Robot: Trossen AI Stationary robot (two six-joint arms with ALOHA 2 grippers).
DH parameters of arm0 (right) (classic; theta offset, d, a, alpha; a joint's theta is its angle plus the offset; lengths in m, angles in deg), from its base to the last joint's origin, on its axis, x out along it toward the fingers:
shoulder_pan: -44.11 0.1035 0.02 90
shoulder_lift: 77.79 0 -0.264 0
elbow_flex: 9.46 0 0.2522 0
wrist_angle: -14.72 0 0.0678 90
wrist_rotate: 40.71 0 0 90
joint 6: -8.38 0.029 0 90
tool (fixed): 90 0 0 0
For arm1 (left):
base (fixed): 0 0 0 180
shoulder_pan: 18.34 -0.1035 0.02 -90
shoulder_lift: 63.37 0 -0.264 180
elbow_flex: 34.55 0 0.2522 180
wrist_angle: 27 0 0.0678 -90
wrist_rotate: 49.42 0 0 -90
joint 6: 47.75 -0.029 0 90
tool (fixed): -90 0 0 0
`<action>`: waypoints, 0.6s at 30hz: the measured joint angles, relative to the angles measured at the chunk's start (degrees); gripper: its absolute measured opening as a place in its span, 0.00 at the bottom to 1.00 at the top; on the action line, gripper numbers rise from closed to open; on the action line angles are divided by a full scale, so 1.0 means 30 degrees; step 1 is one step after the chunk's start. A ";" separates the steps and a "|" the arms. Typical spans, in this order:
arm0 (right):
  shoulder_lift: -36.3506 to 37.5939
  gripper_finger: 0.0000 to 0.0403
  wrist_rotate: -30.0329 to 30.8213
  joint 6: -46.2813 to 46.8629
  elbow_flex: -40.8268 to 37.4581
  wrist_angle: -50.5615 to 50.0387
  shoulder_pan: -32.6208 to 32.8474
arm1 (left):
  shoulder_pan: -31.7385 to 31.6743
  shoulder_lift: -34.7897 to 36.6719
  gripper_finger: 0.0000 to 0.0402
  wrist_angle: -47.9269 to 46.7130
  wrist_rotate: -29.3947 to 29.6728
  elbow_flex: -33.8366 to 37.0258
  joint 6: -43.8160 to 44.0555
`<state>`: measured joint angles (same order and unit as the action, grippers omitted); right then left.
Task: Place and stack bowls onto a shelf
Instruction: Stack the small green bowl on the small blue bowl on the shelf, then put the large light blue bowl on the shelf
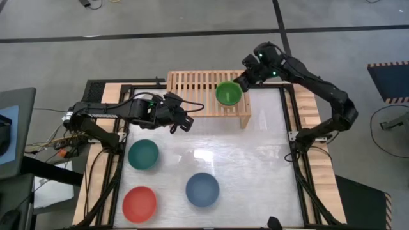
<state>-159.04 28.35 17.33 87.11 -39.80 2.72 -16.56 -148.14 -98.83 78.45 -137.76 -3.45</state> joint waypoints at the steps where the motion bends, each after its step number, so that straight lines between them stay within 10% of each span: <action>1: 0.0205 0.06 -0.0004 0.0003 0.0000 0.0132 0.0000 | 0.0000 0.0000 0.44 -0.0004 -0.0002 0.0000 0.0000; 18: 0.1750 0.06 -0.0055 0.1008 0.0007 0.1264 0.1508 | 0.0183 0.0000 0.44 0.0691 -0.1351 0.0000 -0.0039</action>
<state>-153.79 28.19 20.36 87.13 -36.01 7.25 -16.02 -148.14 -96.75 74.40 -137.76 -3.57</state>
